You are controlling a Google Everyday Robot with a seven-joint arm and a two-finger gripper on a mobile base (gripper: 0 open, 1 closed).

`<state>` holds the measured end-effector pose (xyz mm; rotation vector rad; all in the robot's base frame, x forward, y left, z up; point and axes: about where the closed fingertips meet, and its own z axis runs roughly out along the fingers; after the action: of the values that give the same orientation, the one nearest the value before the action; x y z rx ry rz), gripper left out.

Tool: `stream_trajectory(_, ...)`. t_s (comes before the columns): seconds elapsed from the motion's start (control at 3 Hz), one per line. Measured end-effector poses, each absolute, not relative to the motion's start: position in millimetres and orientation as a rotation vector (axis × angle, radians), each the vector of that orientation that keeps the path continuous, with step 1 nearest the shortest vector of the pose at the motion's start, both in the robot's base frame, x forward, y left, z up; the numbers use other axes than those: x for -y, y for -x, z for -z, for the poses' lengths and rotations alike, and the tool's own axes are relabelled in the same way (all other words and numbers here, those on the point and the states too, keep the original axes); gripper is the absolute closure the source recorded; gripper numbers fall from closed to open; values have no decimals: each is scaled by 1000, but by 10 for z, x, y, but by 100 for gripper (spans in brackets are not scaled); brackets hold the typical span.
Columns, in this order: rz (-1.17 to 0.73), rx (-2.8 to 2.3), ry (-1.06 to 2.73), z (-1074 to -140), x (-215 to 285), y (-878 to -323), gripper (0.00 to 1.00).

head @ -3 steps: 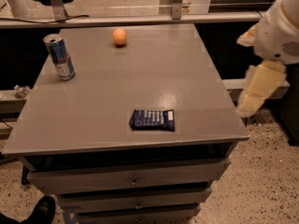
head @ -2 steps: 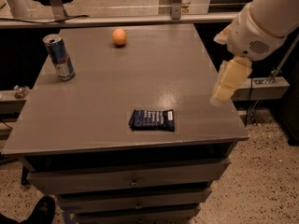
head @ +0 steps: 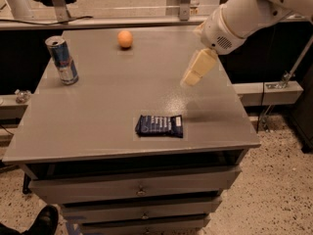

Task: Move orange near rxbar blueberry

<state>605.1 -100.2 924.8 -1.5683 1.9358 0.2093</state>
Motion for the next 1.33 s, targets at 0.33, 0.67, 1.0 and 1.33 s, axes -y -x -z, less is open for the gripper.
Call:
stream_trajectory(0.33,-271,-1878,1455,-9275,677,-6414,0)
stream_trajectory(0.67,-271,-1878,1456,-9274,676,-6414,0)
stream_trajectory(1.0,-298,-1851,1420,-9204,529,-6609,0)
stream_trajectory(1.33,-342,-1809,1356,-9092,257,-6972,0)
